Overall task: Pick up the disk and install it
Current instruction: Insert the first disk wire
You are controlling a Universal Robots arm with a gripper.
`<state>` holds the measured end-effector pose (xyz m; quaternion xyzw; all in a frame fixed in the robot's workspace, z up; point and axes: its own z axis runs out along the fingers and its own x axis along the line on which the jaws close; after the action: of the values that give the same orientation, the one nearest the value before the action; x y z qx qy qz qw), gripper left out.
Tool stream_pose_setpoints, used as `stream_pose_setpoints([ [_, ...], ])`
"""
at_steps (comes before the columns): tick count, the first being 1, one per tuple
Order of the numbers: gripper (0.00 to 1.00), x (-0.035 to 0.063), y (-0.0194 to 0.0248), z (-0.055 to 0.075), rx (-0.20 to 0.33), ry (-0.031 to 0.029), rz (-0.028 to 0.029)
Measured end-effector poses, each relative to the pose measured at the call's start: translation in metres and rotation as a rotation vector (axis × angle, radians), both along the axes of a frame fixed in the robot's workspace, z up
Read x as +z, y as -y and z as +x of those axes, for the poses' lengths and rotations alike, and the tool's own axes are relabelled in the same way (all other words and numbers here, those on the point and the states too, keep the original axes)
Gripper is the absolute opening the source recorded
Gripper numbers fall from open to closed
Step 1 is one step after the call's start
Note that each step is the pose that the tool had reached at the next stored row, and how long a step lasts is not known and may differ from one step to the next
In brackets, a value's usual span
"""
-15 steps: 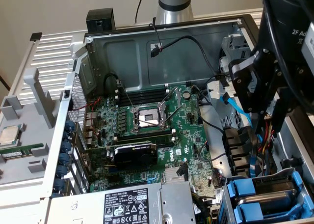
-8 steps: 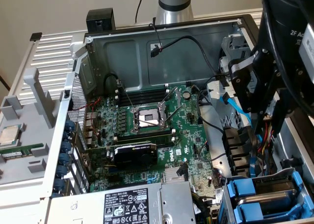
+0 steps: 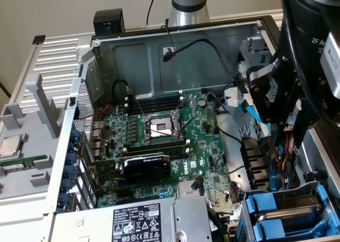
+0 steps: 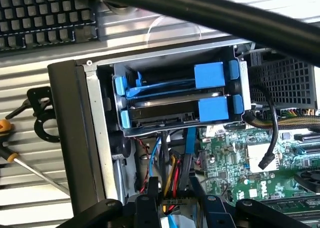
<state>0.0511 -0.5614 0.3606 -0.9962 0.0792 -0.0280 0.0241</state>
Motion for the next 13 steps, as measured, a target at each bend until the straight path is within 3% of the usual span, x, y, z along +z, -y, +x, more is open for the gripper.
stream_pose_setpoints([
  [4, 0.35, -0.0017, -0.0001, -0.0004, -0.020, -0.0007, 0.0147],
  [11, 0.35, -0.0019, 0.0000, -0.0025, -0.069, -0.0079, 0.0173],
  [13, 0.35, -0.0017, 0.0000, -0.0025, -0.086, -0.0141, 0.0179],
])
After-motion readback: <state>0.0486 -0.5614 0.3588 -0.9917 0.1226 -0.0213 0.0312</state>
